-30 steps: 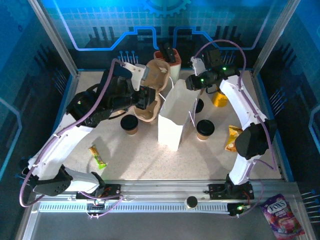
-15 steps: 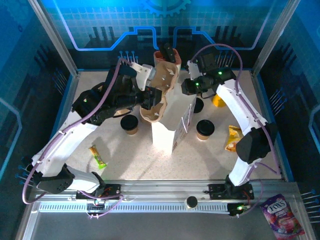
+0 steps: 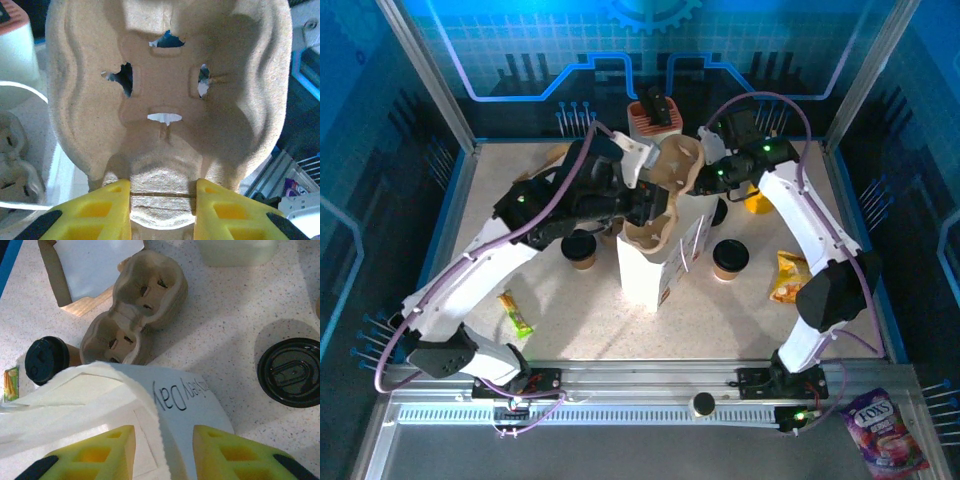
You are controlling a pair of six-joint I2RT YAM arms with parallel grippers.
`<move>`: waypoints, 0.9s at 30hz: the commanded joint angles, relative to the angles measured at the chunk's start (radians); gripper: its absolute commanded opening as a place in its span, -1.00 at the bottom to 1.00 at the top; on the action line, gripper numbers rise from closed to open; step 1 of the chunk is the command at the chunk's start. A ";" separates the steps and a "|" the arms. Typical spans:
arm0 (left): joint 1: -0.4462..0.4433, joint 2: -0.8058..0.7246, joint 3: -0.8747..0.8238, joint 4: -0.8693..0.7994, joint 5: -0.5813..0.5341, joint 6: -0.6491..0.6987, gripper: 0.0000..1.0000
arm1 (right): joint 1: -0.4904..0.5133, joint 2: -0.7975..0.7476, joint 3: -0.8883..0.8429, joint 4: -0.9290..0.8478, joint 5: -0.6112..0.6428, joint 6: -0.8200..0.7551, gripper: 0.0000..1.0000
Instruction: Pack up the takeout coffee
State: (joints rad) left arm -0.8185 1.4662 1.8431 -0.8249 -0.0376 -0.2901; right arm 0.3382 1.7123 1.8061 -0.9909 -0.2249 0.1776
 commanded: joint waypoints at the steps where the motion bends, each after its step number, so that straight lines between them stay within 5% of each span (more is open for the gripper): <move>1: -0.016 0.018 -0.005 0.031 -0.025 -0.025 -0.39 | -0.030 -0.004 0.029 -0.051 -0.055 -0.067 -0.29; 10: -0.017 0.064 -0.012 0.050 -0.036 -0.012 -0.40 | -0.068 -0.002 0.020 -0.031 -0.111 -0.069 -0.27; 27: -0.018 0.122 -0.013 0.026 -0.111 0.082 -0.40 | -0.082 -0.034 -0.034 -0.004 -0.147 -0.055 -0.79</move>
State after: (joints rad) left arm -0.8295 1.5879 1.8359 -0.8032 -0.1238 -0.2462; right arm 0.2661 1.7119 1.7901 -0.9977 -0.3435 0.1192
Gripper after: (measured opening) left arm 0.301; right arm 0.107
